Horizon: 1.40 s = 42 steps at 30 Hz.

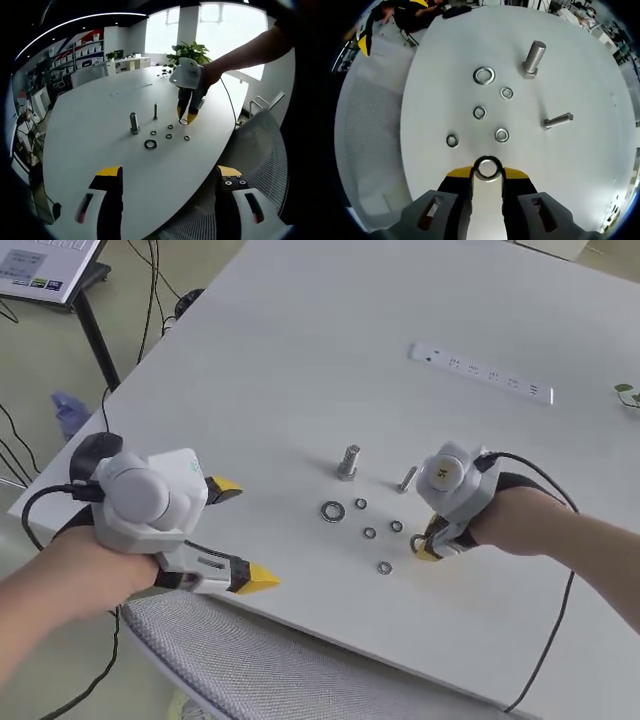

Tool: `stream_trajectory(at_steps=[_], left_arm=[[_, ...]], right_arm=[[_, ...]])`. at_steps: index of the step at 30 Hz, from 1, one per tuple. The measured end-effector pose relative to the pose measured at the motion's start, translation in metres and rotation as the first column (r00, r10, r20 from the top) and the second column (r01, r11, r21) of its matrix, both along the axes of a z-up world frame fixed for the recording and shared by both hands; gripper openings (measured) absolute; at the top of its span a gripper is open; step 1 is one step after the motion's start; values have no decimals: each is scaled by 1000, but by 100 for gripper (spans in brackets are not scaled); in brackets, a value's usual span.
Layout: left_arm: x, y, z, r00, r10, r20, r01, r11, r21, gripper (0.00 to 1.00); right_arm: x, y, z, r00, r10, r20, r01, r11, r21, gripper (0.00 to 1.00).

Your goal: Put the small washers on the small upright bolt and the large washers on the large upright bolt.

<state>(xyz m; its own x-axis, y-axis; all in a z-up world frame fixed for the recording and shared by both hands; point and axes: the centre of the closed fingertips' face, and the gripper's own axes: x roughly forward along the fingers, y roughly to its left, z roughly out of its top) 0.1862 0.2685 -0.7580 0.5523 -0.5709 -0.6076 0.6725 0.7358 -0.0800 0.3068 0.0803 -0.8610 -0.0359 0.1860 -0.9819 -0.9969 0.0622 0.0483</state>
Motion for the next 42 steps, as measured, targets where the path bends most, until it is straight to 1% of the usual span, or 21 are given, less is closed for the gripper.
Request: stream_trajectory(at_steps=[6,10,16,19,21,23,25,27,30,33,36,40,42], left_arm=[[2,-1,-2,1000,5,3,-5,1000,6,75],[4,-2,-1,1000,15,6,-15,1000,-4,75],[3,-4,2,1000,7,12,-7,1000,-6,75],[3,-2,2,1000,11,9,-11,1000,-5,75],[2,-1,1,1000,15,6,-15,1000,-5,75],[3,0,1,1000,21,6,-21,1000,-5,75],[3,-1,0,1000,21,5,-21,1000,-10,75],[3,-1,0,1000,20,7,-20,1000,-10,75],[3,-3,0,1000,13,7,-13,1000,-22,75],[3,-3,-1,1000,-4,3,4,1000,-21,75],[4,0,0,1000,-19,4,19,999,-28,75],[5,5,-1,999,-43,-5,43,999,-26,75],[5,6,-1,998,-59,-8,59,998,-21,75]], right_arm=[[0,0,17,1000,4,-5,-4,1000,5,21],[4,2,29,1000,2,7,-2,1000,18,21],[11,4,42,1000,-7,16,6,1000,26,21],[7,7,53,1000,4,18,-4,1000,23,21],[7,9,58,1000,8,21,-8,1000,21,21],[7,11,64,1000,13,13,-13,1000,21,21],[10,14,69,1000,12,25,-13,1000,25,21],[11,15,73,1000,11,24,-12,1000,23,21],[15,19,78,999,9,37,-10,1000,25,21],[25,24,79,999,6,53,-7,1000,24,21],[31,32,83,998,4,58,-5,1000,24,21],[34,43,90,998,19,59,-20,1000,9,21],[34,50,94,998,28,61,-29,999,15,21]])
